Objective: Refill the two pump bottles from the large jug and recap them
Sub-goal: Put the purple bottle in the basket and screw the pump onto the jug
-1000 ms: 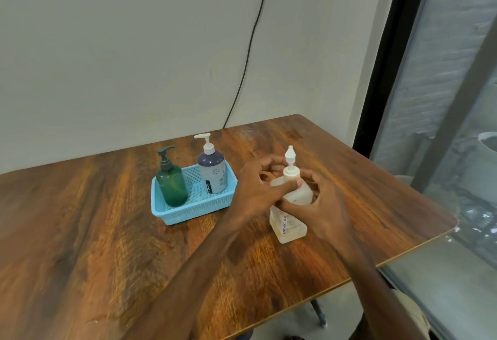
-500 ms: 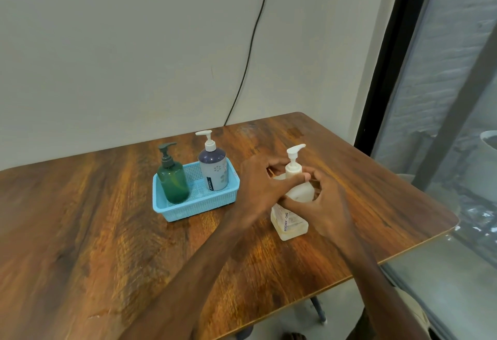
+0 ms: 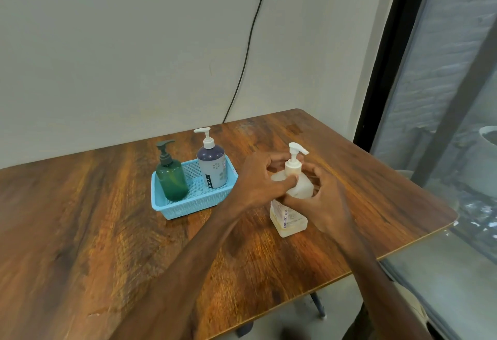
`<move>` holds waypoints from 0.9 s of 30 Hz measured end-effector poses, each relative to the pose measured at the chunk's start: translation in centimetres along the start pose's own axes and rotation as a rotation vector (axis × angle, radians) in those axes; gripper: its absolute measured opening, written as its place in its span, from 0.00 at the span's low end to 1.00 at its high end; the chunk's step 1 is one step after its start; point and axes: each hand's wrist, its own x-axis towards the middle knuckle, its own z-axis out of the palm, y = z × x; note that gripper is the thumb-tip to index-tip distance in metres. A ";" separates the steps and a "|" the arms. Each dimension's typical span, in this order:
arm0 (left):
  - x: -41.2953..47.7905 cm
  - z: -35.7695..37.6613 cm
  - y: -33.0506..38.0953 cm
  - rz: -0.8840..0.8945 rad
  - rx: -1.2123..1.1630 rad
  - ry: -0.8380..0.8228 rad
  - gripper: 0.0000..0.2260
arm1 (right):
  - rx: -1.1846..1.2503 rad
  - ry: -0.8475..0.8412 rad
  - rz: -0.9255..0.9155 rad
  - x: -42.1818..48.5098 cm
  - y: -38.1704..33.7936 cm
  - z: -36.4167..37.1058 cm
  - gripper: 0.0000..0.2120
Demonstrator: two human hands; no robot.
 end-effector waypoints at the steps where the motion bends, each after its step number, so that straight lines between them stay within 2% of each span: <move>1: 0.0 0.2 0.1 -0.008 0.029 -0.003 0.21 | -0.002 0.002 0.004 0.0 0.0 0.0 0.41; 4: -0.1 0.8 0.3 -0.038 0.108 0.077 0.26 | -0.027 0.007 0.014 0.0 0.1 0.0 0.37; 7: 0.1 0.6 0.2 -0.014 -0.004 0.179 0.21 | -0.010 0.007 0.017 0.0 0.1 0.0 0.36; 11: 0.2 -0.4 0.5 -0.007 -0.069 0.096 0.14 | -0.002 0.000 0.012 -0.1 -0.1 0.0 0.38; 16: 0.3 0.4 1.5 0.017 -0.017 -0.009 0.14 | 0.045 -0.003 -0.005 -0.2 -0.4 0.0 0.38; 18: 0.0 1.1 1.4 -0.021 0.003 0.027 0.18 | 0.029 -0.006 0.009 -0.2 -0.2 0.0 0.36; 21: -0.1 1.1 0.8 -0.033 0.000 0.192 0.21 | 0.015 -0.001 0.030 -0.1 -0.2 -0.1 0.33; 23: 0.1 0.5 0.3 -0.012 -0.046 0.187 0.19 | 0.006 0.000 0.028 -0.1 -0.3 0.0 0.34; 27: 0.0 0.0 0.6 0.015 0.060 0.147 0.17 | 0.012 -0.007 0.033 0.0 -0.1 0.0 0.38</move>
